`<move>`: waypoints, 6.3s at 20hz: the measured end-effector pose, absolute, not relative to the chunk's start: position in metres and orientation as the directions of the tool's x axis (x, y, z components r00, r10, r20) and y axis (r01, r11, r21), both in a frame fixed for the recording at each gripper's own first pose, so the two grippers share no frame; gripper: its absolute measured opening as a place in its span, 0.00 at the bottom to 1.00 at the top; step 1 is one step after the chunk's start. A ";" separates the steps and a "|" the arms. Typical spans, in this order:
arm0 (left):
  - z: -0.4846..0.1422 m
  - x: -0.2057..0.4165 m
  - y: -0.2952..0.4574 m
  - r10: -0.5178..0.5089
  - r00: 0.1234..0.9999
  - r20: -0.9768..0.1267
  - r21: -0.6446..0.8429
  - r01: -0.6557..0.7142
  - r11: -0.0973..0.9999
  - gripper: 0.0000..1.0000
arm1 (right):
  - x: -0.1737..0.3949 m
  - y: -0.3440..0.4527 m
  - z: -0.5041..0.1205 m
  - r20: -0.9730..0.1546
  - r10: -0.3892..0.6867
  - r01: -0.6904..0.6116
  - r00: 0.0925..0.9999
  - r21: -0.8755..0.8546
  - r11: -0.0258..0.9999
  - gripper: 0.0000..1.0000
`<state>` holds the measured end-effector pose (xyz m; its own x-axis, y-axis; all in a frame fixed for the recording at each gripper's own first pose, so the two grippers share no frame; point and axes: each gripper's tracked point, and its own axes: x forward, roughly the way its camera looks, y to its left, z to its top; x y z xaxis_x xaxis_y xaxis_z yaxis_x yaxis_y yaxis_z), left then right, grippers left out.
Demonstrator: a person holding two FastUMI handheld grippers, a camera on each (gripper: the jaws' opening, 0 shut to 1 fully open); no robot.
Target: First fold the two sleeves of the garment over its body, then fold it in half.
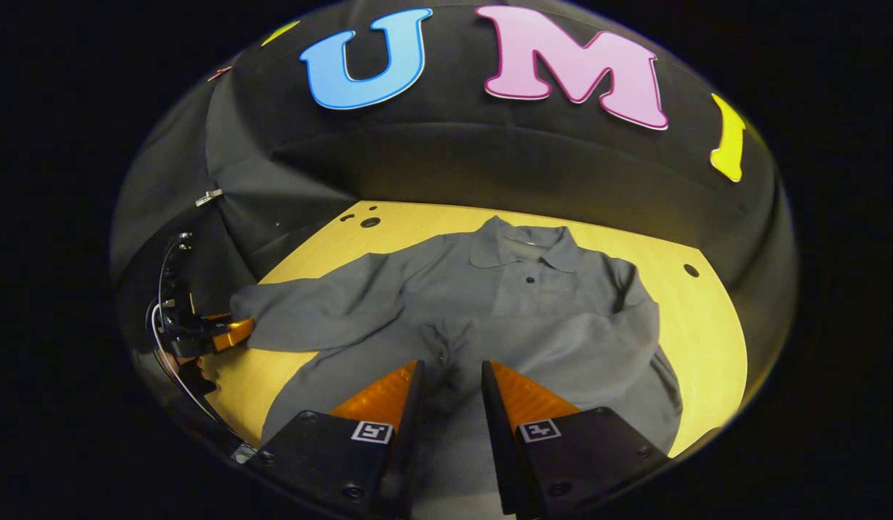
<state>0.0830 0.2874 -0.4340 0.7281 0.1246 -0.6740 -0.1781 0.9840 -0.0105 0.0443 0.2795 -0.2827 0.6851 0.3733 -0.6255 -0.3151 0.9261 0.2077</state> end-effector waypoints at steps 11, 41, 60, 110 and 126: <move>-0.344 0.101 0.273 0.231 0.801 -0.552 0.050 -0.246 0.968 0.07 | 0.025 0.165 -0.289 -0.629 0.230 -0.152 0.742 0.176 0.973 0.48; -0.245 0.157 -0.103 -0.177 0.872 -0.457 -0.049 0.174 0.984 0.07 | 0.001 -0.010 -0.376 -0.724 0.139 -0.005 0.676 0.185 0.983 0.48; -0.368 0.149 -0.233 -0.295 0.694 -0.657 -0.117 0.293 0.949 0.27 | 0.023 -0.073 -0.422 -0.768 0.155 0.012 0.621 0.207 0.978 0.48; -0.422 -0.082 0.042 -0.103 0.552 -0.827 -0.063 0.092 0.994 0.98 | -0.119 0.019 -0.438 -0.866 0.198 -0.100 0.459 0.171 0.980 0.98; -0.390 -0.115 0.023 -0.276 0.492 -0.826 -0.203 0.198 0.959 0.02 | -0.159 0.044 -0.410 -0.857 0.313 -0.238 0.410 0.231 0.944 0.06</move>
